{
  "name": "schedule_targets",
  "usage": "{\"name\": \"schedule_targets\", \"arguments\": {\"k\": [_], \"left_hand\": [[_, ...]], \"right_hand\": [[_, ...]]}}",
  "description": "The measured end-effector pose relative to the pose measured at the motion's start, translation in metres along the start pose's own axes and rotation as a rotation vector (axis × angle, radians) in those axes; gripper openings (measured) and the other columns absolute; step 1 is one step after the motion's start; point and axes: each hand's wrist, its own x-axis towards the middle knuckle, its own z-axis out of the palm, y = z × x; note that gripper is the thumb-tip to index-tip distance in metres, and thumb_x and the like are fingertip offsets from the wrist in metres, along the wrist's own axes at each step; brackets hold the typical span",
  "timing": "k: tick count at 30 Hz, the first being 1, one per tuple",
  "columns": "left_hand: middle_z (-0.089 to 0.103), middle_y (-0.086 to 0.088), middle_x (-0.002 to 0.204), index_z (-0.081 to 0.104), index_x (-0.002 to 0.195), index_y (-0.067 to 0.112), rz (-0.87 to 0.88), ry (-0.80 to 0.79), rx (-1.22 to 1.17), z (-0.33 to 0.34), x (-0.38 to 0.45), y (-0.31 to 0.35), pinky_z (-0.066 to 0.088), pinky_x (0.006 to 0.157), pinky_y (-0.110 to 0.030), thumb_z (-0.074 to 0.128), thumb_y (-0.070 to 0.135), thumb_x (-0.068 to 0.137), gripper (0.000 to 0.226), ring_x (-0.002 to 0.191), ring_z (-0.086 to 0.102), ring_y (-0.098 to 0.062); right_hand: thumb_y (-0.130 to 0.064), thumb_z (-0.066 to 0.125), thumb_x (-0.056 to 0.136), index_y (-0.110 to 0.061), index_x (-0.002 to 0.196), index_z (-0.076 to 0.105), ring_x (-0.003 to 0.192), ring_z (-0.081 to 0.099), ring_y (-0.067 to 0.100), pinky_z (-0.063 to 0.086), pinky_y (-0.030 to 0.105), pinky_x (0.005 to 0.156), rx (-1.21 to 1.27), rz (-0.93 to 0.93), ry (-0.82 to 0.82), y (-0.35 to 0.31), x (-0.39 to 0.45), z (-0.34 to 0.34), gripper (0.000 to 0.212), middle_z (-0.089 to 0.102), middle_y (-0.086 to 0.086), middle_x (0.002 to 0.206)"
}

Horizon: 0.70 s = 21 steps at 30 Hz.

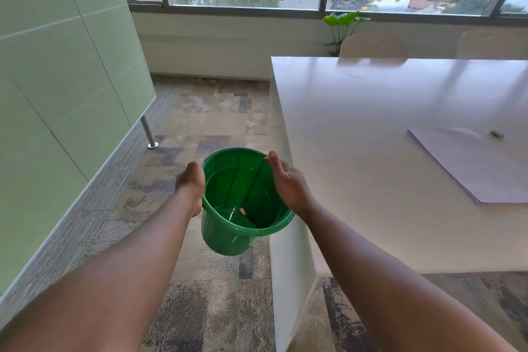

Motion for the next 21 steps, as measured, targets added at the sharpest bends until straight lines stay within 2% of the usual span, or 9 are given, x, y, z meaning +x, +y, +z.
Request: {"name": "schedule_targets", "arguments": {"k": [2,5,8,11,13,15,17,19,21], "left_hand": [[0.067,-0.022,0.119,0.071,0.111,0.007,-0.011,0.002,0.006,-0.001,0.001,0.0,0.055,0.072,-0.041,0.039,0.039,0.087,0.051,0.108,0.065,-0.039],[0.067,-0.025,0.121,0.069,0.086,0.017,0.006,-0.012,0.021,0.0,-0.001,0.0,0.054,0.072,-0.041,0.037,0.036,0.091,0.037,0.098,0.064,-0.035],[0.067,-0.023,0.116,0.068,0.084,0.019,0.006,-0.002,0.016,0.0,0.0,-0.001,0.055,0.074,-0.042,0.037,0.036,0.091,0.036,0.098,0.064,-0.035],[0.066,-0.019,0.108,0.063,0.077,0.021,0.005,0.003,0.022,-0.001,-0.001,-0.002,0.054,0.072,-0.041,0.037,0.035,0.093,0.033,0.095,0.063,-0.034],[0.066,-0.021,0.113,0.069,0.093,0.014,-0.001,0.001,0.021,-0.001,-0.001,-0.002,0.054,0.073,-0.043,0.037,0.037,0.093,0.039,0.102,0.064,-0.037],[0.067,-0.021,0.114,0.07,0.108,0.008,0.0,0.007,0.01,-0.001,0.0,-0.003,0.055,0.073,-0.043,0.037,0.037,0.093,0.047,0.103,0.064,-0.037],[0.066,-0.019,0.108,0.07,0.098,0.014,0.01,0.007,0.01,0.0,-0.001,-0.004,0.054,0.07,-0.04,0.036,0.036,0.096,0.04,0.094,0.063,-0.034],[0.066,-0.018,0.105,0.067,0.089,0.017,0.011,0.004,0.01,0.001,-0.003,-0.003,0.052,0.067,-0.039,0.036,0.035,0.098,0.037,0.092,0.063,-0.032],[0.066,-0.019,0.108,0.07,0.099,0.013,0.012,0.008,0.002,0.0,-0.004,-0.003,0.052,0.066,-0.039,0.036,0.036,0.097,0.041,0.095,0.063,-0.033]], "right_hand": [[-0.056,0.035,0.102,-0.022,0.127,0.066,0.117,0.061,0.03,0.049,0.041,0.101,-0.055,0.015,0.105,0.014,0.004,-0.015,0.053,0.068,0.012,0.122],[-0.052,0.033,0.103,-0.01,0.139,0.054,0.139,0.04,0.031,0.031,0.041,0.116,-0.346,0.059,0.26,0.039,0.005,-0.04,0.059,0.046,0.014,0.149],[-0.051,0.027,0.103,-0.002,0.149,0.037,0.152,0.012,0.031,0.007,0.042,0.125,-0.572,0.165,0.311,0.054,0.001,-0.042,0.068,0.014,0.021,0.163],[-0.06,0.027,0.101,-0.008,0.145,0.045,0.149,0.021,0.033,0.019,0.042,0.122,-0.388,0.152,0.231,0.038,-0.001,-0.019,0.071,0.025,0.019,0.16],[-0.056,0.033,0.102,-0.016,0.139,0.054,0.143,0.035,0.032,0.034,0.04,0.114,-0.127,0.074,0.133,0.016,-0.004,0.0,0.058,0.045,0.013,0.15],[-0.053,0.035,0.103,-0.022,0.136,0.058,0.146,0.031,0.022,0.03,0.041,0.117,-0.05,-0.073,0.068,-0.001,-0.007,0.017,0.051,0.039,0.003,0.156],[-0.054,0.036,0.102,-0.023,0.136,0.06,0.148,0.026,0.014,0.028,0.039,0.119,-0.102,-0.185,0.059,-0.009,-0.008,0.022,0.052,0.027,-0.004,0.161],[-0.051,0.038,0.103,-0.02,0.136,0.059,0.146,0.03,0.016,0.03,0.037,0.118,-0.133,-0.201,0.081,-0.007,-0.005,0.015,0.05,0.026,-0.003,0.162],[-0.048,0.039,0.104,-0.016,0.139,0.056,0.147,0.028,0.018,0.027,0.036,0.119,-0.164,-0.169,0.127,0.001,-0.003,0.001,0.05,0.026,0.0,0.162]]}}
